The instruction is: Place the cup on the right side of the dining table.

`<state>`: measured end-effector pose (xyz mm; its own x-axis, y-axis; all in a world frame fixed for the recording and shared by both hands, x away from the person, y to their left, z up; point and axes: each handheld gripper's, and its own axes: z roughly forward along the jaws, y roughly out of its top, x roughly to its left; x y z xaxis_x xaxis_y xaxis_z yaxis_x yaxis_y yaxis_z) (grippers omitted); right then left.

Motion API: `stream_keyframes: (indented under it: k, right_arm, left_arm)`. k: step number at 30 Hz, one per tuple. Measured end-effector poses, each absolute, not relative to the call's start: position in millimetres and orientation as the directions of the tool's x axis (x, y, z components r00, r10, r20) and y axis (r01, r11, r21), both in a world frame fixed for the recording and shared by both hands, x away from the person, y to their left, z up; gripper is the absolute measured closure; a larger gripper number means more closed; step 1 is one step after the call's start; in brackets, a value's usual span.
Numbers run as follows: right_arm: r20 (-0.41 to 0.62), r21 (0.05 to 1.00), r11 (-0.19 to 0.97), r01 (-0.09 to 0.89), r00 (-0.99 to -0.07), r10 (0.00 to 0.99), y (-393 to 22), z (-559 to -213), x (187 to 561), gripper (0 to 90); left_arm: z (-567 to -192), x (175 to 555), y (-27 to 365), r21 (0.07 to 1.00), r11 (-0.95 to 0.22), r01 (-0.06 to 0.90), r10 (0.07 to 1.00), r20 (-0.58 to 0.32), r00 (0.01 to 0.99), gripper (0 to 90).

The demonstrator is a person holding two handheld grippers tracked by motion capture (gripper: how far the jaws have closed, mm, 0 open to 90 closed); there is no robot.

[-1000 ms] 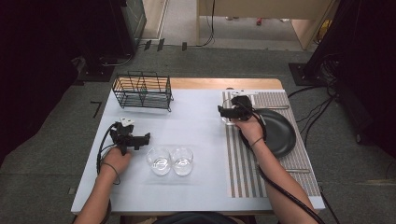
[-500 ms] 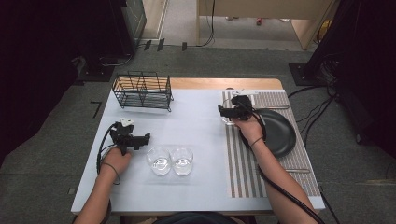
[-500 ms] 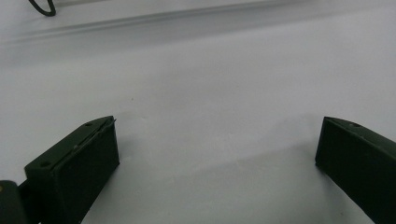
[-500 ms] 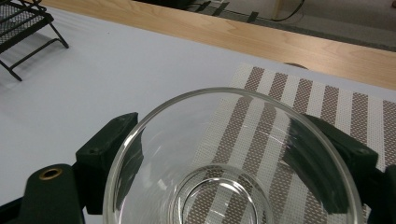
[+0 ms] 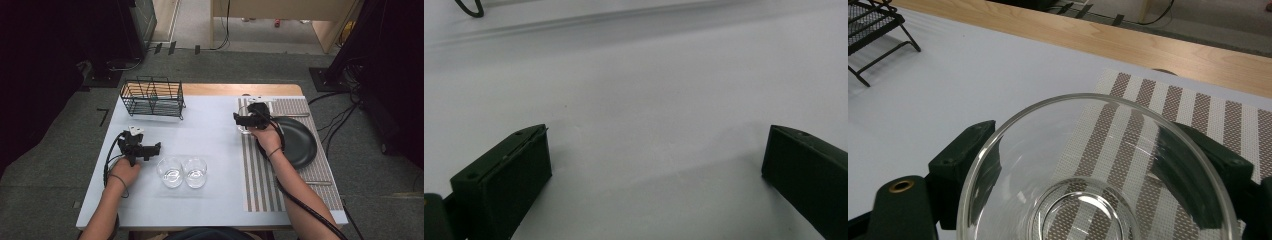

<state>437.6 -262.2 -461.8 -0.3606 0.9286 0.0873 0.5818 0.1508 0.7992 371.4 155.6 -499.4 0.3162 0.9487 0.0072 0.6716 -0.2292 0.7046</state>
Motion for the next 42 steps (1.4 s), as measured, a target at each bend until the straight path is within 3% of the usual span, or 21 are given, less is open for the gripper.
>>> stream_keyframes:
  k: [16,20,23,25,42]
  right_arm:
    - [0.07,0.799,0.166,0.579,-0.362,0.929,-261.1,-463.4,437.3,16.8]
    - [0.083,0.8,0.156,0.58,-0.364,0.928,-261.1,-463.1,437.4,13.1]
    - [0.088,0.808,0.155,0.568,-0.376,0.922,-260.9,-460.9,436.8,1.4]
    - [0.085,0.812,0.162,0.561,-0.387,0.918,-260.9,-459.1,436.0,0.0]
    - [0.071,0.808,0.182,0.56,-0.398,0.914,-260.7,-450.3,432.2,0.0]
  left_arm:
    - [-499.4,371.4,155.6,0.705,-0.229,0.671,0.949,0.007,0.316,0.0]
    - [-499.4,371.4,155.6,0.705,-0.229,0.671,0.949,0.007,0.316,0.0]
    - [-499.4,371.4,155.6,0.705,-0.229,0.672,0.949,0.007,0.316,0.0]
    - [-499.4,371.4,155.6,0.705,-0.229,0.672,0.949,0.007,0.316,0.0]
    - [-499.4,371.4,155.6,0.705,-0.228,0.672,0.949,0.006,0.316,0.0]
